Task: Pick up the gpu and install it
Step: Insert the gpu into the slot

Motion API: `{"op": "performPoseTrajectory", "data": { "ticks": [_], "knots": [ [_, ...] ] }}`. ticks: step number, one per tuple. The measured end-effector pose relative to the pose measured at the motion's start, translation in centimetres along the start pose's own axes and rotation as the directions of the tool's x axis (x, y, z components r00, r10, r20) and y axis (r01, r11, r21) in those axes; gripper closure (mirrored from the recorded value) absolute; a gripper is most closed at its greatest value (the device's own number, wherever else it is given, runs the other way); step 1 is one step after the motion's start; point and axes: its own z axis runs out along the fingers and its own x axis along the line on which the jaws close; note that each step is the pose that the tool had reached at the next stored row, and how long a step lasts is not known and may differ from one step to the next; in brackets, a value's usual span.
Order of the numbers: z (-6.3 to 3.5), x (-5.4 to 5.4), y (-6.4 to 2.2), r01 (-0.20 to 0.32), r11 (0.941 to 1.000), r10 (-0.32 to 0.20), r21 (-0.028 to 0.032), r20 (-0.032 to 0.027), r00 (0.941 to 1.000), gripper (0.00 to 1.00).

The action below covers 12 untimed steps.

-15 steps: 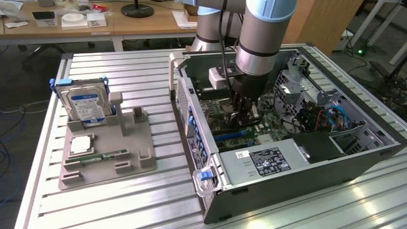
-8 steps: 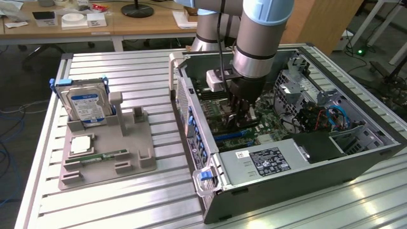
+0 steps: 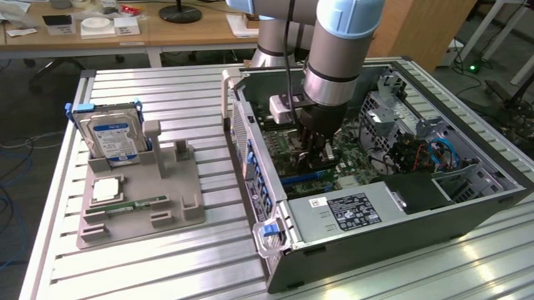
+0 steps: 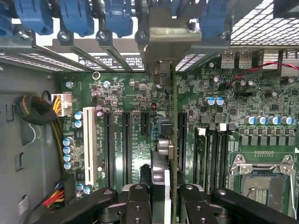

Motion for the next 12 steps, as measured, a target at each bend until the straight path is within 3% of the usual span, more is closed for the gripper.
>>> {"op": "performPoseTrajectory", "data": {
  "ticks": [7,12],
  "knots": [
    [0.24,0.0,0.18,0.001,1.0,-0.001,0.0009,0.0013,1.0,0.71],
    [0.34,0.0,0.19,0.001,1.0,-0.001,0.0099,0.0017,1.0,0.71]
  ]
}}
